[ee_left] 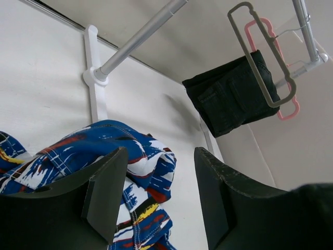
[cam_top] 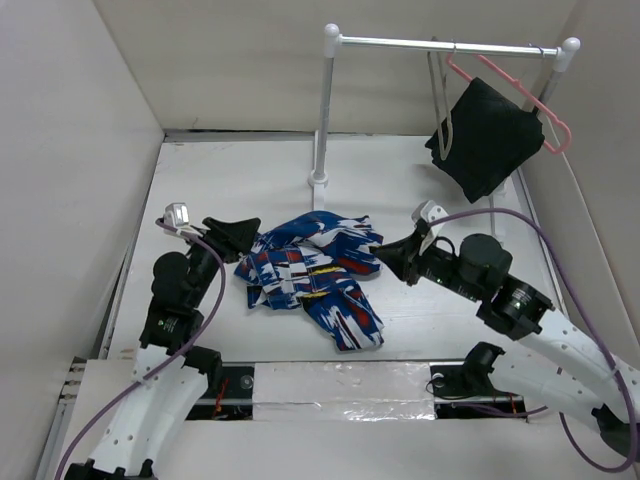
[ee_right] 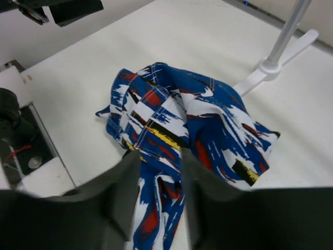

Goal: Place the trousers on the hanger
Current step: Flatten out the trousers at the center of the board.

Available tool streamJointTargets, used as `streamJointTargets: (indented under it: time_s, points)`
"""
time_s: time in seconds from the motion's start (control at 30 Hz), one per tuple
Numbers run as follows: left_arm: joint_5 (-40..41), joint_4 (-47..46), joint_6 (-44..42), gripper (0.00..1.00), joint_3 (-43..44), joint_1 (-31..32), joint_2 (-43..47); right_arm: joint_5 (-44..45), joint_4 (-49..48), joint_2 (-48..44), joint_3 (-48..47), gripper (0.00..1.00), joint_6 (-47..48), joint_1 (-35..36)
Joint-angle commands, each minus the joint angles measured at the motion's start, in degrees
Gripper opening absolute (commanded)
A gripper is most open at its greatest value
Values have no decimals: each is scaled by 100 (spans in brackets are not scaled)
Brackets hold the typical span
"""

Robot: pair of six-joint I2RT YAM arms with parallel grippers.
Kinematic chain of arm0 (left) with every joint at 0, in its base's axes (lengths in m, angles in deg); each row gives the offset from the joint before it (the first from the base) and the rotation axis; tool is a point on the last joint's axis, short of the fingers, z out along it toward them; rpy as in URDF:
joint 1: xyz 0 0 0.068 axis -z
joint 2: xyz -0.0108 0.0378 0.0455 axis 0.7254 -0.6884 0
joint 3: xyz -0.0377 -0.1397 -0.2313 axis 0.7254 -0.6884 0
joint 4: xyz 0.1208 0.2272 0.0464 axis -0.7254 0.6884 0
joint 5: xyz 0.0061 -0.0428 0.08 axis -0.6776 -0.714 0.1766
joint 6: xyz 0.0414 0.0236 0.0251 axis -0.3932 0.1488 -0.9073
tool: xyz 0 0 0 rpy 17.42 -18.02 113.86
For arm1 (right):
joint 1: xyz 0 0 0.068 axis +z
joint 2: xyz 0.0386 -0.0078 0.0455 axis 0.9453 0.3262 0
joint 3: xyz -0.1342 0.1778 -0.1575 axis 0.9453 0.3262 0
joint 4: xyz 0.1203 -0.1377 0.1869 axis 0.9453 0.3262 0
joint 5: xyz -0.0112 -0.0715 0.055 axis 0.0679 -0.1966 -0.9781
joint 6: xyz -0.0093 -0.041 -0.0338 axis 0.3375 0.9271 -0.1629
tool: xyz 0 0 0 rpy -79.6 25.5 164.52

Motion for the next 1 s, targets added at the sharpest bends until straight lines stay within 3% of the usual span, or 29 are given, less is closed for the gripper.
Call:
streamJointTargets:
  time_s: [0.0,0.03,0.07,0.2,0.4,0.47,0.53,0.57,0.6,0.63,0.67,0.7,0.73,0.77,0.97]
  points:
    - [172,139,-152,51,143,-33,181,-212,-172,233,-335,12,129,78]
    - [224,228,-152,50,161,-33,216,-239,-208,312,-353,2,138,131]
    - [329,290,-152,49,161,-33,278,-248,-208,400,-405,0,138,132]
    - [786,789,-108,37,126,-33,716,-29,-489,979,-572,0,173,561]
    - [1454,1606,59,0,-84,-33,999,341,-884,2455,-1178,0,243,1115]
    - [1822,1775,277,0,-207,-33,1008,472,-902,3077,-1554,0,270,1186]
    - [1903,1837,445,0,-479,-33,999,700,-911,3449,-1784,26,470,1186]
    - [1834,1820,498,2,-550,-33,964,745,-981,3616,-1881,40,498,1186]
    - [1807,1785,620,8,-707,-33,920,754,-1068,3939,-2082,67,524,1186]
    - [1807,1776,700,22,-787,-33,902,711,-1069,4108,-2223,77,594,1186]
    - [1850,1776,779,29,-858,-33,902,702,-1026,4284,-2364,83,630,1186]
    - [1885,1767,954,40,-989,-33,893,693,-930,4625,-2644,87,656,1186]
    - [1894,1793,1016,40,-1034,-33,911,675,-894,4794,-2777,87,682,1186]
    - [1955,1828,1078,47,-1077,-33,928,675,-885,4961,-2892,87,709,1186]
    - [2622,2381,1561,59,-1315,-33,1525,807,-604,6234,-3849,88,867,1397]
